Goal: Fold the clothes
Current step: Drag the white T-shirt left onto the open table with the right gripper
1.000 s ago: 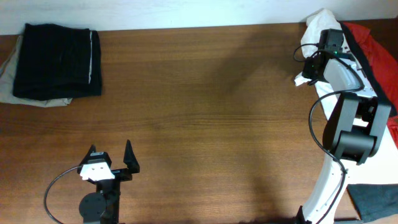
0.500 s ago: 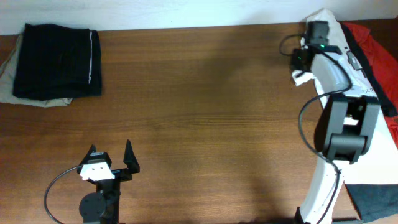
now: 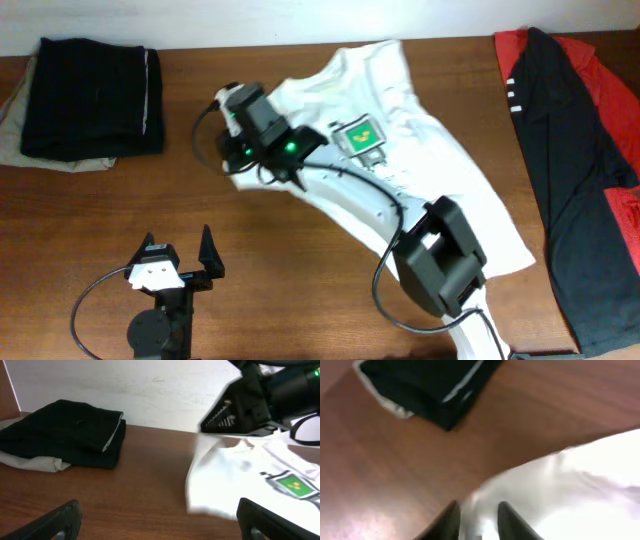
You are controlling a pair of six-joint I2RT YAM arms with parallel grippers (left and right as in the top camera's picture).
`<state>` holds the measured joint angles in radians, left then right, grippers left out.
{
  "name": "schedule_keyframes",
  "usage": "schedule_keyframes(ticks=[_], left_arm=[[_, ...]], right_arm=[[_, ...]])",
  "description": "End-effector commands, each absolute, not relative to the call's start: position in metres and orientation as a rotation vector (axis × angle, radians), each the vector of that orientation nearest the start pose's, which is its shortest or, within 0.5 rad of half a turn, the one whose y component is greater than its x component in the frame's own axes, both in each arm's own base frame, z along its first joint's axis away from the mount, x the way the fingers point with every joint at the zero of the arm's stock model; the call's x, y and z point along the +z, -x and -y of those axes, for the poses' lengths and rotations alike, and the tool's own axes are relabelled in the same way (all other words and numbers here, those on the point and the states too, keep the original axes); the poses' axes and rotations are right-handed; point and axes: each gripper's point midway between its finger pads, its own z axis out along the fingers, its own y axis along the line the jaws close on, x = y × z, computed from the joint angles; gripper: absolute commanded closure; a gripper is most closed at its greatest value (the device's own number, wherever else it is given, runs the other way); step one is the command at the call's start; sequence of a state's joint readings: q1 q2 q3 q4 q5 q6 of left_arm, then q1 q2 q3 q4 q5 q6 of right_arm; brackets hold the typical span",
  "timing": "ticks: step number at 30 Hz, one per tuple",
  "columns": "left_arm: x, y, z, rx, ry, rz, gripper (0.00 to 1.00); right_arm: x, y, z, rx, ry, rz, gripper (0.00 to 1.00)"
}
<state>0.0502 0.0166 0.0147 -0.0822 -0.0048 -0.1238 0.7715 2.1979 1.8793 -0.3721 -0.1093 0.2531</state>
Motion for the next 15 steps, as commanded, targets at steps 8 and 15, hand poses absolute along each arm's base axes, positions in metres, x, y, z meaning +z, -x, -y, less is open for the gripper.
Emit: schedule_keyframes(ticks=[8,15], left_arm=[[0.155,-0.246,-0.014,-0.037,0.137,-1.651,0.01],[0.155,-0.246,-0.014,-0.037,0.137,-1.651,0.01]], right_arm=[[0.211,-0.517,-0.241,0.414,0.202,-2.376,0.01],[0.137,-0.441,-0.068,0.222,-0.226,-2.944,0.01]])
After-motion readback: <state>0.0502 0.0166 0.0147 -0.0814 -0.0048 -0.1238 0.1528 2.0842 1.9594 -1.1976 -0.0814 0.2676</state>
